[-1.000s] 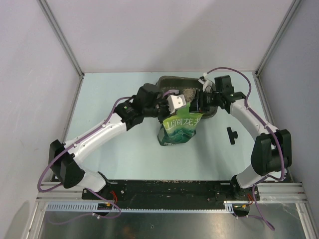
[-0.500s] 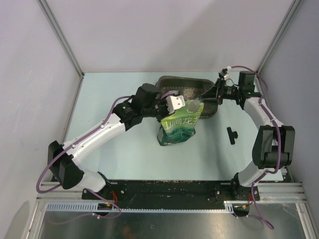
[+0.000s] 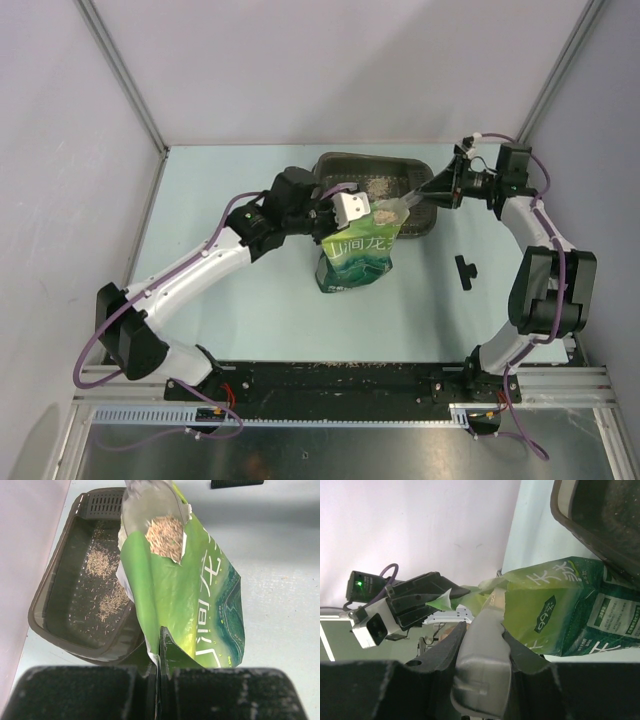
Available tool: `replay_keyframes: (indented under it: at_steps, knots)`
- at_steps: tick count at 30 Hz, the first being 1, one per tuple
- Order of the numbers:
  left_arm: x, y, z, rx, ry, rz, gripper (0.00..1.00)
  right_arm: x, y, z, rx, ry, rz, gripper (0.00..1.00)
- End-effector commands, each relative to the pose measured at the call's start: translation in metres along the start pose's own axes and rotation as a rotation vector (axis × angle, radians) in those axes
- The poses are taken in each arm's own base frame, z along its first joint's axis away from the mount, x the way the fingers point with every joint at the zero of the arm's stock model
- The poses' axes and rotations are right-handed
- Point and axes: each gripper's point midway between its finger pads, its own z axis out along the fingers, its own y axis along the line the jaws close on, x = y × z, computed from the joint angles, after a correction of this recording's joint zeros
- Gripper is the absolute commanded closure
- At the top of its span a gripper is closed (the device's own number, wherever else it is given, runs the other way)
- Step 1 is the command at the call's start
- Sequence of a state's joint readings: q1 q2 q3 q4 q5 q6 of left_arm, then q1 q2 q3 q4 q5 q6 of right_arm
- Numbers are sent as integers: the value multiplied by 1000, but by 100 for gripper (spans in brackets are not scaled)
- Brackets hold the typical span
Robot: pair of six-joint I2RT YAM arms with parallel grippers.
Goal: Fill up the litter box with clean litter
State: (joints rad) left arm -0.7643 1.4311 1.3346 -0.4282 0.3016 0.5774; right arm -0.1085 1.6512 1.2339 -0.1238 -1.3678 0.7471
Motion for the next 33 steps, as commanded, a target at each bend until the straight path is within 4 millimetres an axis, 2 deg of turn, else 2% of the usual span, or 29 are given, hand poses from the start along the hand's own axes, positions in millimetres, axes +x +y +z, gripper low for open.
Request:
replay_keyframes:
  at_steps: [1, 2, 3, 4, 5, 8, 10, 11, 12, 13, 14, 17, 20, 23, 29, 33]
  knots:
    - [-19, 18, -13, -57, -49, 58, 100, -8, 22, -30, -57, -21, -49, 100]
    - [-18, 18, -14, -56, -48, 57, 100, -13, 7, -24, -29, -39, -19, 100]
    - [-18, 18, -12, -55, -47, 58, 100, -8, 2, -7, -37, 3, -16, 100]
    - [-16, 18, -11, -51, -41, 58, 100, -9, 1, 0, -53, 23, -28, 100]
    - [-17, 18, -12, -53, -43, 59, 100, -9, 8, 2, -68, 36, -5, 100]
    - [-19, 20, -14, -61, -46, 72, 100, -18, 37, -21, -98, 10, -137, 100]
    - [-19, 20, -14, -61, -46, 80, 100, -20, 24, -23, -64, -22, -60, 100]
    - [-20, 21, -15, -66, -48, 81, 100, -20, 7, -15, -56, -8, -43, 100]
    - [-18, 21, -14, -62, -44, 81, 100, -16, -1, -6, -53, 14, -9, 100]
    - [-18, 20, -12, -60, -41, 85, 100, -10, -1, 5, -64, 48, -17, 100]
    - [-18, 23, -13, -70, -40, 83, 100, -12, 2, 6, -72, 49, -40, 100]
    - [-17, 26, -13, -78, -35, 93, 100, -19, 14, -11, -90, 31, -35, 100]
    - [-12, 28, -12, -83, -21, 89, 100, -22, 14, -23, -91, 17, -15, 100]
    - [-12, 28, -11, -83, -20, 78, 100, -24, 14, -27, -92, 12, -9, 100]
    - [-5, 32, -7, -93, 1, 75, 100, -29, 25, -35, -105, 11, -39, 100]
    - [-3, 38, -4, -106, 14, 64, 100, -36, 19, -44, -96, -19, -23, 100]
